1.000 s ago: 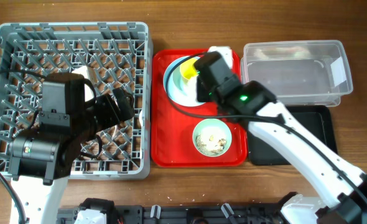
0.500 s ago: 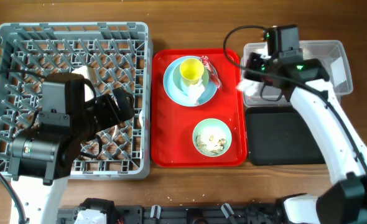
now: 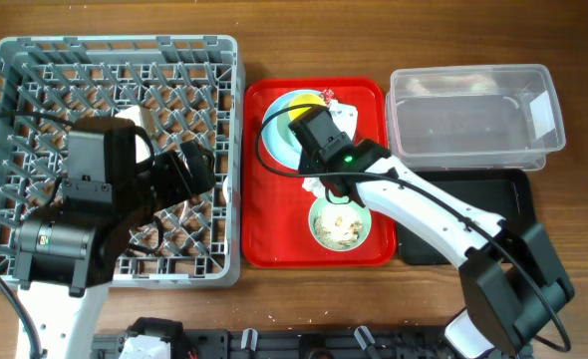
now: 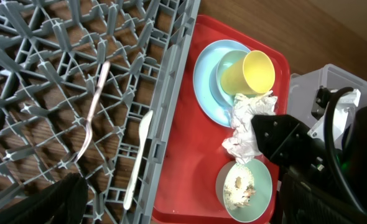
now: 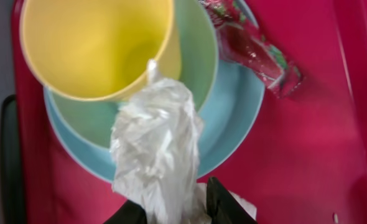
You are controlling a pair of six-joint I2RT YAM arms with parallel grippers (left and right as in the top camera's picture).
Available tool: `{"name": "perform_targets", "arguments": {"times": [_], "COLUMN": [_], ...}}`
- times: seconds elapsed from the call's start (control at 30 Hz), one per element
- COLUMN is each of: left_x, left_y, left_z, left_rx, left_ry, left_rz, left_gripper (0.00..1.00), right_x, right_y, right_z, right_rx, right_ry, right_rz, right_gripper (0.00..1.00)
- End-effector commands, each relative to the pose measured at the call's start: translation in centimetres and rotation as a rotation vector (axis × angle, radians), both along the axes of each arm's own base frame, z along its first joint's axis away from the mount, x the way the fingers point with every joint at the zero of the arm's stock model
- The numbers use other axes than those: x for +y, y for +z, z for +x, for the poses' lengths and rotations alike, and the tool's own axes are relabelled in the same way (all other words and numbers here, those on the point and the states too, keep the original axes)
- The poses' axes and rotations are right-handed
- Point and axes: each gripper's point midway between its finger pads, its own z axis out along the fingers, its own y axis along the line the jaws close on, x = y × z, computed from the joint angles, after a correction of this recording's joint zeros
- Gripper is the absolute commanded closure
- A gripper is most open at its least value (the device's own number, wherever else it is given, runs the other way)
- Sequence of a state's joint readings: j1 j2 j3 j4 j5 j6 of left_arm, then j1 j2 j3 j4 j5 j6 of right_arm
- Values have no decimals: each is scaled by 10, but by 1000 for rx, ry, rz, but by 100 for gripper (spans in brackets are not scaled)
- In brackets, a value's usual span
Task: Sort waste into correct bins and load items into the dishwasher rack
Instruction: 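Carry the tissue to the clear bin and release it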
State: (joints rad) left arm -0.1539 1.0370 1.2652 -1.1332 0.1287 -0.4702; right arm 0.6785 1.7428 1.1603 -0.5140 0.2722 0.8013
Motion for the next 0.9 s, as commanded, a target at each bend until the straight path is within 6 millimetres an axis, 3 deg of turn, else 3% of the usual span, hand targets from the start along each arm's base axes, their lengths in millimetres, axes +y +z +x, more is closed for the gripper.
{"name": "perform_targets", "arguments": {"times": [0.0,0.13,0.2,0.3,0.4,0.47,0.53,0.6,0.73,0.87], "left_x": [2,2,2,2,2,2,2,2,2,2], "left_y": [2,2,2,2,2,2,2,2,2,2], "left_z": [1,1,1,1,1,1,1,1,1,1], "left_rx": [-7,-7,-7,-7,-7,-7,-7,-7,-7,-7], "left_ry": [14,14,14,14,14,14,14,14,14,14], "left_rz": [-5,-5,-5,-5,-5,-5,-4,-5,-5,-4], "left_gripper": [0,0,0,0,0,0,0,0,0,0], "right_x": [-10,-6,-5,-2,1,2,2,2,-1,-7], "right_y": [-9,-4,-4,-12,-30,-31,-29,-21,43,73], "right_z": [9,19,20,23,26,26,26,26,23,16], "right_rx": [-37,-79,-84,-82,-66,-65,-68,-82,-181,-221], "right_ry": [-99,-106,-109,-108,-96,-95,-88,-52,-3,4], "right_rz": [-34,-11,-4,-6,-18,-19,-21,-33,8,25], "right_gripper": [51,39,37,27,27,41,77,94,96,96]}}
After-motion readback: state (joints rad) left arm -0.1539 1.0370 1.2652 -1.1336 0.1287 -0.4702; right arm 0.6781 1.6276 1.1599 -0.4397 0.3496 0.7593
